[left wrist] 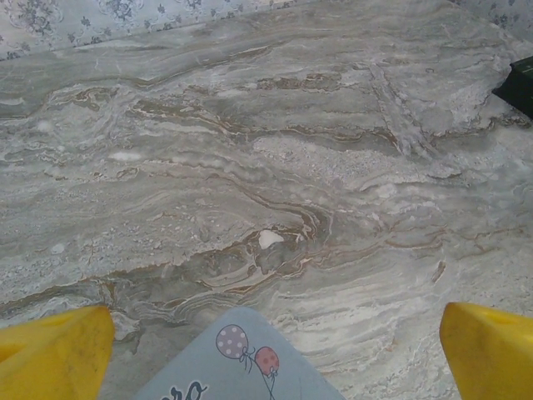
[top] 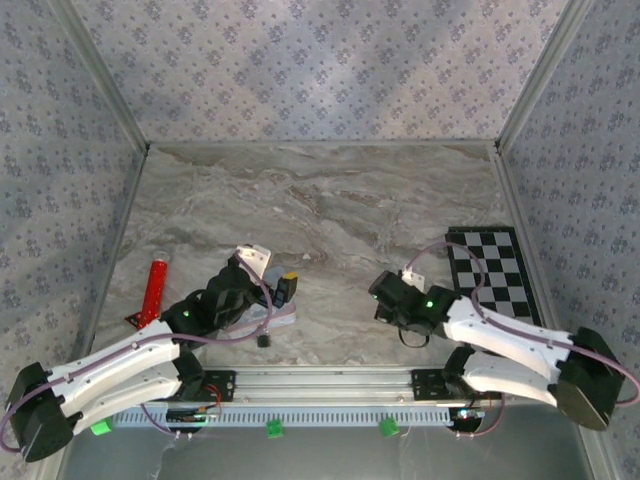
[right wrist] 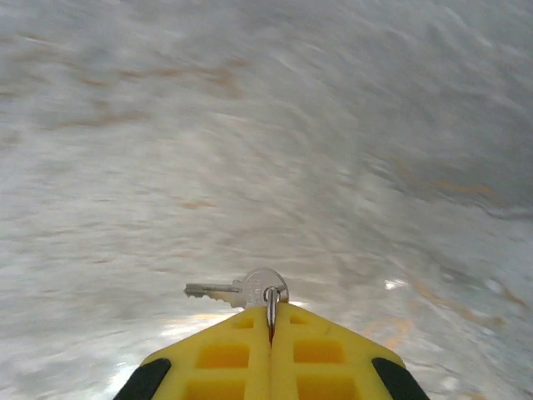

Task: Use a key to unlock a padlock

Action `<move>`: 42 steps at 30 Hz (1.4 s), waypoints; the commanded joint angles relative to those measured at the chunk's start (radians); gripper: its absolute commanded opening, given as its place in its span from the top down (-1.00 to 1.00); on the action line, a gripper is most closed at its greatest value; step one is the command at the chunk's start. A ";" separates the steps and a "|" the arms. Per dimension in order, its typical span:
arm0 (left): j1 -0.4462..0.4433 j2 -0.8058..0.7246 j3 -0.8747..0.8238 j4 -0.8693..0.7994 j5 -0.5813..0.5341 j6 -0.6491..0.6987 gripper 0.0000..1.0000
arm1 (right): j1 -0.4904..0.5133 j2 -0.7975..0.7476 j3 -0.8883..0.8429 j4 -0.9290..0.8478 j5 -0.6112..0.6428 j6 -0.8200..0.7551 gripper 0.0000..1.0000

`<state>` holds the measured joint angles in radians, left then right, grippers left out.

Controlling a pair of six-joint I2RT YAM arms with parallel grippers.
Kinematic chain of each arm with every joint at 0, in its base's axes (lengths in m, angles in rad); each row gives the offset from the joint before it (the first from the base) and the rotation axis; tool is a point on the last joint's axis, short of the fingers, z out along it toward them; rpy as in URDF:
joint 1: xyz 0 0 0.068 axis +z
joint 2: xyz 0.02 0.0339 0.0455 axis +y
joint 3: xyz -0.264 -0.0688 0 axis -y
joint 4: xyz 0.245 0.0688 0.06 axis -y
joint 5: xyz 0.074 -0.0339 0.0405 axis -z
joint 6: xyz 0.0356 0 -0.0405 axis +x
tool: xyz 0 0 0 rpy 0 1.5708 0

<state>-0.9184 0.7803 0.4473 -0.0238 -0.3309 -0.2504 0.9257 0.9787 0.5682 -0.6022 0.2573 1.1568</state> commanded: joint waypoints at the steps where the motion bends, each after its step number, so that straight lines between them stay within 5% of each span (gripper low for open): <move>1: -0.004 0.007 0.004 0.022 -0.028 0.022 -1.00 | 0.007 -0.114 -0.062 0.222 0.015 -0.083 1.00; 9: 0.009 -0.016 0.008 0.077 0.018 -0.152 -1.00 | 0.008 -0.270 -0.213 0.608 0.020 -0.182 1.00; 16: 0.008 -0.025 -0.005 0.269 0.140 -0.371 -1.00 | 0.005 -0.213 -0.257 0.930 -0.001 -0.236 1.00; 22: 0.009 0.050 0.063 0.230 0.289 -0.140 -1.00 | -0.023 -0.135 -0.119 0.926 -0.089 -0.343 1.00; 31: -0.003 0.150 0.013 0.444 0.374 0.181 -0.99 | -0.046 -0.067 0.020 0.940 -0.223 -0.398 1.00; 42: -0.024 0.329 0.052 0.645 0.340 0.326 -0.44 | -0.024 -0.013 0.062 0.996 -0.256 -0.378 1.00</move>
<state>-0.9371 1.0908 0.4557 0.5133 0.0036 0.0128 0.8906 0.9604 0.5976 0.3546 0.0204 0.7918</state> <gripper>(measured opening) 0.732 0.051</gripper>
